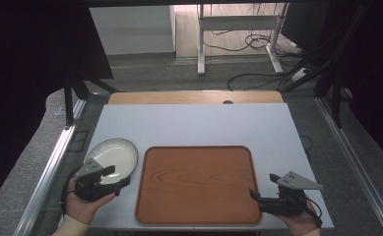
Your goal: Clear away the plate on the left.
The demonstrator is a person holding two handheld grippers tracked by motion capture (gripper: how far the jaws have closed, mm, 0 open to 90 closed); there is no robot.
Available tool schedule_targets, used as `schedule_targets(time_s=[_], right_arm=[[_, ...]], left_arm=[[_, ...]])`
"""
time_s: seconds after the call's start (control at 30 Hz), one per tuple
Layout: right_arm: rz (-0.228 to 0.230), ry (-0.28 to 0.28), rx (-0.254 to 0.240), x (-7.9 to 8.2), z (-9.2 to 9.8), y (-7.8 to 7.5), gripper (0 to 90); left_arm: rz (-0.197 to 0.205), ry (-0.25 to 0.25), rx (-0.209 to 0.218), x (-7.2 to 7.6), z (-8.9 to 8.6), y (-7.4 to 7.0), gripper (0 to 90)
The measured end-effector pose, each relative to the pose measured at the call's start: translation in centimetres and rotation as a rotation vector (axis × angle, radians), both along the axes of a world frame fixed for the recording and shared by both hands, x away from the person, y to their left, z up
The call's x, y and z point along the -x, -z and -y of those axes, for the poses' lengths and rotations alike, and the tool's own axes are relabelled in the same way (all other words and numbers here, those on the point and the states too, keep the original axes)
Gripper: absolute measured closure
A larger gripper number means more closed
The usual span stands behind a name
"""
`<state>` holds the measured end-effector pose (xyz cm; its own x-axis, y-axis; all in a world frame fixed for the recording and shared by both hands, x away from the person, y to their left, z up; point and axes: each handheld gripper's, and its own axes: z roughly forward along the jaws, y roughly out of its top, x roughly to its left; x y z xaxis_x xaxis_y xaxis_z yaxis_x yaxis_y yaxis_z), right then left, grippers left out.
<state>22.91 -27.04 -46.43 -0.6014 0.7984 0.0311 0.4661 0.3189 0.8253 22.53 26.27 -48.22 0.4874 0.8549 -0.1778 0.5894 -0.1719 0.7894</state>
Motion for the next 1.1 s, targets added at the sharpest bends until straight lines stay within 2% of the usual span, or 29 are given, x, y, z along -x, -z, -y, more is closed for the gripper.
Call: schedule_targets(time_s=[0.43,0.63,0.77,0.87,0.97,1.1], right_arm=[[-0.002,-0.007,0.004,-0.3,0.0,0.1,15.2],[0.002,-0.015,0.013,-0.4,-0.2,0.0,15.5],[0.0,-0.014,0.015,-0.4,-0.2,0.1,15.6],[-0.002,-0.009,0.015,-0.4,0.0,0.1,15.6],[-0.005,0.002,0.019,-0.5,0.1,0.2,15.6],[-0.004,0.01,0.023,-0.4,0.2,0.2,15.7]], left_arm=[[-0.003,0.004,-0.002,0.1,-0.1,0.0,24.7],[0.003,0.002,0.01,0.1,-0.3,-0.6,24.6],[0.003,0.0,0.004,-0.1,-0.3,-0.8,24.7],[0.009,0.0,0.002,-0.3,-0.3,-1.0,25.0],[0.034,0.002,-0.009,-0.4,-0.1,-1.5,25.6],[0.032,0.012,-0.011,-0.6,0.1,-1.6,25.6]])
